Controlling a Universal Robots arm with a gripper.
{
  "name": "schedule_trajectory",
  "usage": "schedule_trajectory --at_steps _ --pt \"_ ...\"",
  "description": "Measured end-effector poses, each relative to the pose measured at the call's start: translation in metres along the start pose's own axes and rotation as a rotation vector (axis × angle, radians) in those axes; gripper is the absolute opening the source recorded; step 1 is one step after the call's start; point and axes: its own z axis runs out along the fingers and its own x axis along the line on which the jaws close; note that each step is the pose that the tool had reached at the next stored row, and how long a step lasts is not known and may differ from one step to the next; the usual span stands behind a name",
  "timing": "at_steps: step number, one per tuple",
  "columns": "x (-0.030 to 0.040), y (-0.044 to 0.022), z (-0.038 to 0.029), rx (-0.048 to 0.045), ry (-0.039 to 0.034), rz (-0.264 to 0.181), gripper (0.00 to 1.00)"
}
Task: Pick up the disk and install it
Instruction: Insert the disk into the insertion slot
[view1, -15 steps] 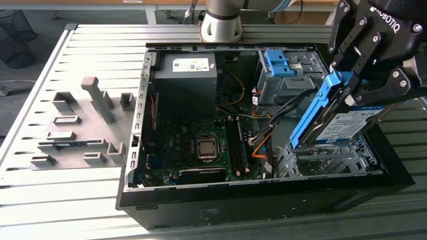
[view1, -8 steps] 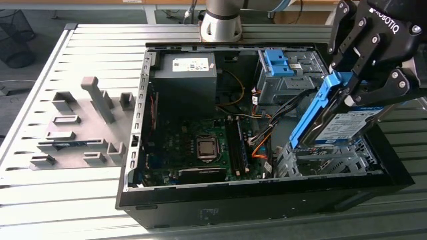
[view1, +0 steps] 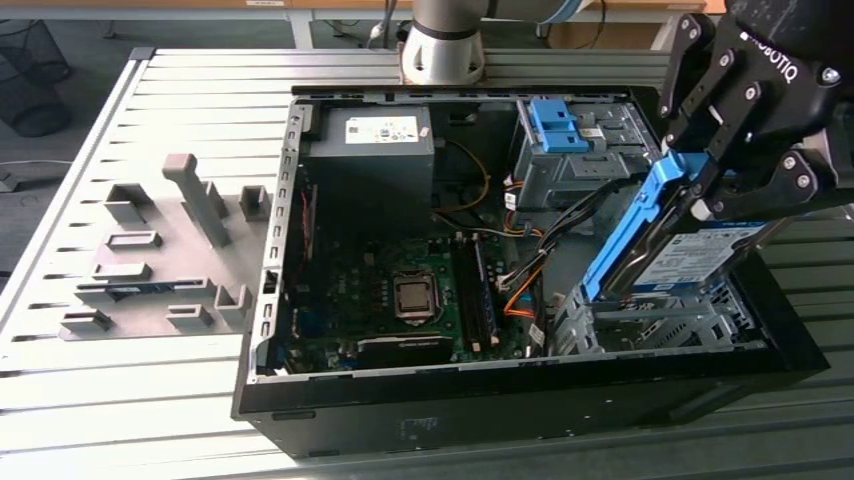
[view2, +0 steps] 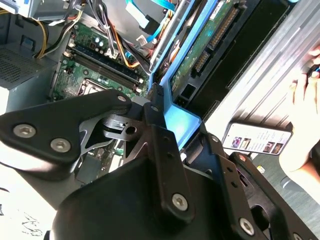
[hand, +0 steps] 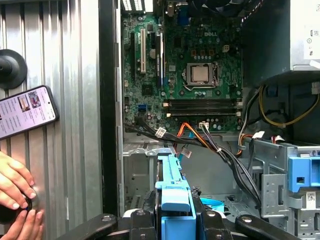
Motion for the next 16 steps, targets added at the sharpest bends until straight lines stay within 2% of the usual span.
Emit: schedule_trajectory --at_steps 16 --pt "0.0019 -0.001 0.0088 0.0003 0.0002 0.019 0.37"
